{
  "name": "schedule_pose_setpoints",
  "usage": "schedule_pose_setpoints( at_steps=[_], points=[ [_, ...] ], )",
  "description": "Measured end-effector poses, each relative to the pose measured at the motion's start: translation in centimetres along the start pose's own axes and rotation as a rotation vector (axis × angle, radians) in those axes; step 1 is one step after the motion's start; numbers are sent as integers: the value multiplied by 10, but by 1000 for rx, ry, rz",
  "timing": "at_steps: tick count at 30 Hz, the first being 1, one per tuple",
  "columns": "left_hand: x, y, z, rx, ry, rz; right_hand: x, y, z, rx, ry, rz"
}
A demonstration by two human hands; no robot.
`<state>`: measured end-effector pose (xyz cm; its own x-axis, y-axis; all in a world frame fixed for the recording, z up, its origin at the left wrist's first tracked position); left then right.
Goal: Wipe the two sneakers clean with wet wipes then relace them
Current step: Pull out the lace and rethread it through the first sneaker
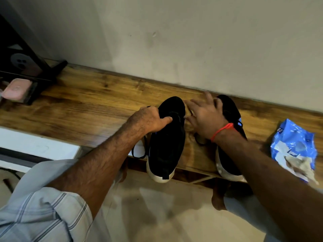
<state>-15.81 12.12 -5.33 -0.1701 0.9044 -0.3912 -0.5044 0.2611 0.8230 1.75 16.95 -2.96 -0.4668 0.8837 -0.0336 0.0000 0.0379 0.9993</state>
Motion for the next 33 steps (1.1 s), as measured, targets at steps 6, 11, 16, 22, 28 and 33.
schedule_pose_setpoints(
  at_steps=[6, 11, 16, 22, 28, 33],
  points=[
    [-1, 0, -2, 6, 5, 31, 7, -6, 17, -141, -112, 18],
    [-2, 1, -1, -3, -2, 21, 7, 6, 83, -201, -446, -51],
    [1, -2, -2, -4, 5, 16, -2, 3, 4, -51, -46, -31],
    [-2, -1, -2, 1, 10, 8, 3, 8, 31, -137, -210, -1],
    [-3, 0, -1, 23, 9, -7, 6, 15, 45, 55, -155, 15],
    [-2, -1, -1, 52, 15, 32, -1, -6, -10, -42, 46, -46]
  ],
)
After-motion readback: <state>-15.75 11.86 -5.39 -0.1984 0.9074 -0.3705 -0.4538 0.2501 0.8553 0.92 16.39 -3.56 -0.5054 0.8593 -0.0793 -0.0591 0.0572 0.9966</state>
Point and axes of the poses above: each hand's wrist, its own x-axis towards the middle knuckle, its own y-axis out of the back of the hand, z = x × y, the point moved 7 cm from there along x, towards the middle knuckle, and after that the axes turned 4 degrees about -y, right-handed, at the moved point
